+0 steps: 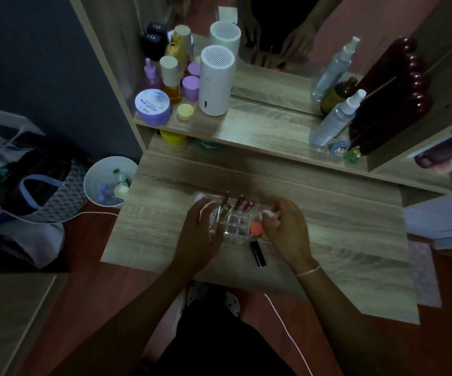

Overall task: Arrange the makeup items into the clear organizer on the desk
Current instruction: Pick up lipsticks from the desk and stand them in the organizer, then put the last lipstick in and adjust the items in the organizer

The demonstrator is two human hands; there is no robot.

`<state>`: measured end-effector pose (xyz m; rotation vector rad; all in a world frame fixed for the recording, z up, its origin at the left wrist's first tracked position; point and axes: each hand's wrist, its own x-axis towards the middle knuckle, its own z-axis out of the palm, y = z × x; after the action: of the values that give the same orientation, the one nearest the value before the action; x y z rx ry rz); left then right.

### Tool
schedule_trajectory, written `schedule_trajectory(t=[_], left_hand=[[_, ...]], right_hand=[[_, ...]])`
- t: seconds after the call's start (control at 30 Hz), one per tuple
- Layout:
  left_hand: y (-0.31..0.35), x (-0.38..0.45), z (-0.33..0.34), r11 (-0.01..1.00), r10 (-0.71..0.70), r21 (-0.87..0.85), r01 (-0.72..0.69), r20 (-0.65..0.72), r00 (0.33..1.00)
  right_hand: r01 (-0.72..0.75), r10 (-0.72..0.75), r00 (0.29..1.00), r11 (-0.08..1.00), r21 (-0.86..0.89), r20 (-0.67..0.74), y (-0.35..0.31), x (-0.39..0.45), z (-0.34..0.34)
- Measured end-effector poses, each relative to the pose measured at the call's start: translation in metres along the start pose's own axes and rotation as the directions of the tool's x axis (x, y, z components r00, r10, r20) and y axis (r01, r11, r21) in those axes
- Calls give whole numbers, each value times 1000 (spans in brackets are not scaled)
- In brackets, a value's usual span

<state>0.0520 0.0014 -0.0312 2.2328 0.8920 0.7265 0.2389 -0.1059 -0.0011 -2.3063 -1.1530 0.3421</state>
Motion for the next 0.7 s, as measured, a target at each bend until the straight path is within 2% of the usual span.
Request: schedule_trajectory(t=[0.07,0.13,0.23,0.43,0.7], left_hand=[[-6,-15,5,997,55,59,-58,46,997],[-11,-30,13,979,88,166,-117,174,981],[-15,-47,23,935,49,312,-172,364,930],[-17,-59,30,906,-14,383,-178,450,893],[-32,-59,38,884,-39,419,-208,510,860]], right_hand=[[-38,39,998,999,34,-42,6,-19,-1],[-65,66,997,997,33,-27,15,-39,4],[-123,123,992,992,-13,38,28,-62,19],[-207,210,967,978,-35,146,34,-79,45],[-255,262,956,964,-71,132,34,-76,58]])
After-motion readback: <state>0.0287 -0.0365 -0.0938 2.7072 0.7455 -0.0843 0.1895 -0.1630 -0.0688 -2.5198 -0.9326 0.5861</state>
